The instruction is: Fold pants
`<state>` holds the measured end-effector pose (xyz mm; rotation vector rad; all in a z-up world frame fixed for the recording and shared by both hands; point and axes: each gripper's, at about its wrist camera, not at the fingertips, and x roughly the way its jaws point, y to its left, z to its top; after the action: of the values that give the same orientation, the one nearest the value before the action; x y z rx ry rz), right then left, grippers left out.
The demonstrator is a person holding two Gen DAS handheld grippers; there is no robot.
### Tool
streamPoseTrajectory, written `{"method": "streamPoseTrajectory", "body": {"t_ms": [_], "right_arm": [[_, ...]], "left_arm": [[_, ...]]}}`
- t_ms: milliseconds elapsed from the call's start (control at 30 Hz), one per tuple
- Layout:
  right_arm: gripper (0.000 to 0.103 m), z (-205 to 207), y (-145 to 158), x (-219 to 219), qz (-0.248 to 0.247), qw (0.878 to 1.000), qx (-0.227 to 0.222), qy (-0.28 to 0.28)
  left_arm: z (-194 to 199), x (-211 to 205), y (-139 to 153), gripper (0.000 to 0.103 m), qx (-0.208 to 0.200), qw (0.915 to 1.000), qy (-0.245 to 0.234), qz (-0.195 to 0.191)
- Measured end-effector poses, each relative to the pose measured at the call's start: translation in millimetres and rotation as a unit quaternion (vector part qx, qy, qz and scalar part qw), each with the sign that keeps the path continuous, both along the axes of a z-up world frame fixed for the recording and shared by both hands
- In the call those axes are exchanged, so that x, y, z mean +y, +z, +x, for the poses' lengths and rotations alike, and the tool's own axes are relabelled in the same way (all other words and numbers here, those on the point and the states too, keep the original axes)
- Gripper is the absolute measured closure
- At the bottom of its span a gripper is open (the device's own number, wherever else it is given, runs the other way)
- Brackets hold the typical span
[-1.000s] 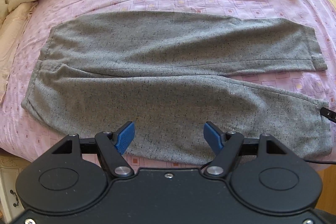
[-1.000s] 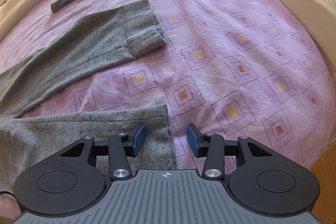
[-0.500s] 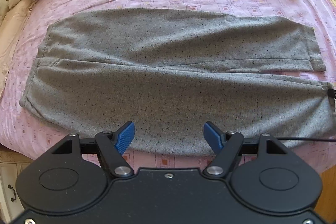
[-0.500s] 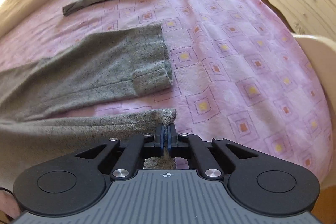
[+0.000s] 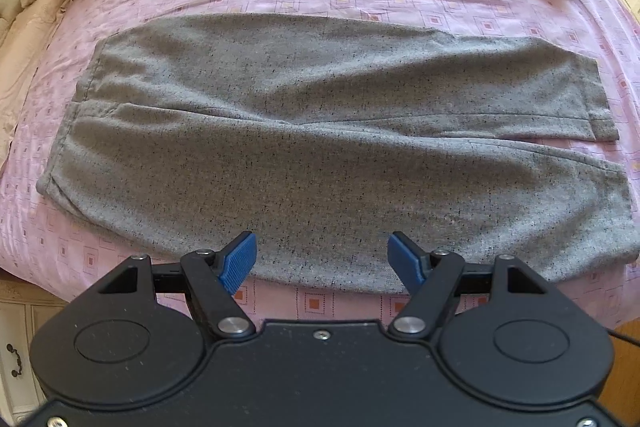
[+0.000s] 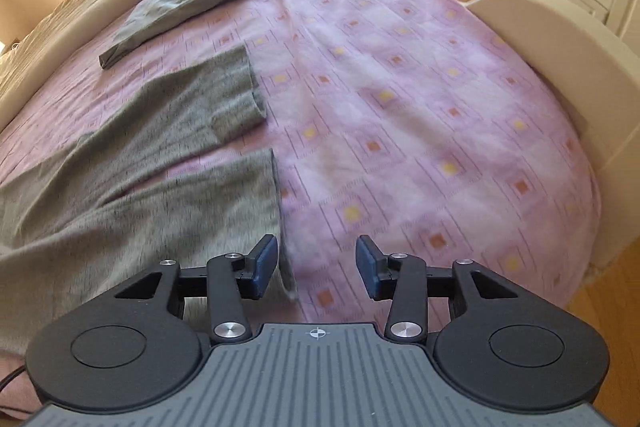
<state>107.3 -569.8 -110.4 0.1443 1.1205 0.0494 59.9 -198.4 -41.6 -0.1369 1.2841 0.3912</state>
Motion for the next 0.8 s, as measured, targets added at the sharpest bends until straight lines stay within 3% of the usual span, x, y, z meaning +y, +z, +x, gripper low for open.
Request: {"method": "streamPoseTrajectory", "body": {"t_ms": [167,367,533,567,600,633,800], "right_arm": [[0.061,-22.5,-17.0,12.9,0.020,0.999,0.027,0.001],[0.059,0.3,-30.7,31.2,0.053,0.998,0.023,-0.014],[0.059,10.3,-38.3,40.5,0.036,0.998,0.034,-0.024],[0.067,10.2,-36.7,42.6,0.027,0.999,0.037,-0.022],[0.085,10.0,-33.4,45.6,0.010,0.999,0.038,-0.020],[0.093,8.4,-28.6,47.3,-0.006,0.999,0.035,-0.016],[0.096,-5.1,-4.1,48.9,-0.070,0.996,0.042,0.019]], "left_arm": [[-1.4,-9.1,3.0,0.029,-0.006,0.9997,-0.022,0.003],[-7.5,-9.1,5.2,0.029,-0.005,0.9997,-0.021,0.006],[-12.6,-5.4,5.6,0.029,-0.003,0.9999,-0.009,0.009],[-13.6,-4.2,5.2,0.029,-0.003,0.9999,-0.006,0.008],[-14.3,-3.4,4.5,0.029,-0.002,1.0000,-0.003,0.006],[-14.5,-2.8,3.9,0.029,-0.001,1.0000,-0.001,0.004],[-16.0,-0.6,0.7,0.029,0.002,1.0000,-0.001,0.002]]}}
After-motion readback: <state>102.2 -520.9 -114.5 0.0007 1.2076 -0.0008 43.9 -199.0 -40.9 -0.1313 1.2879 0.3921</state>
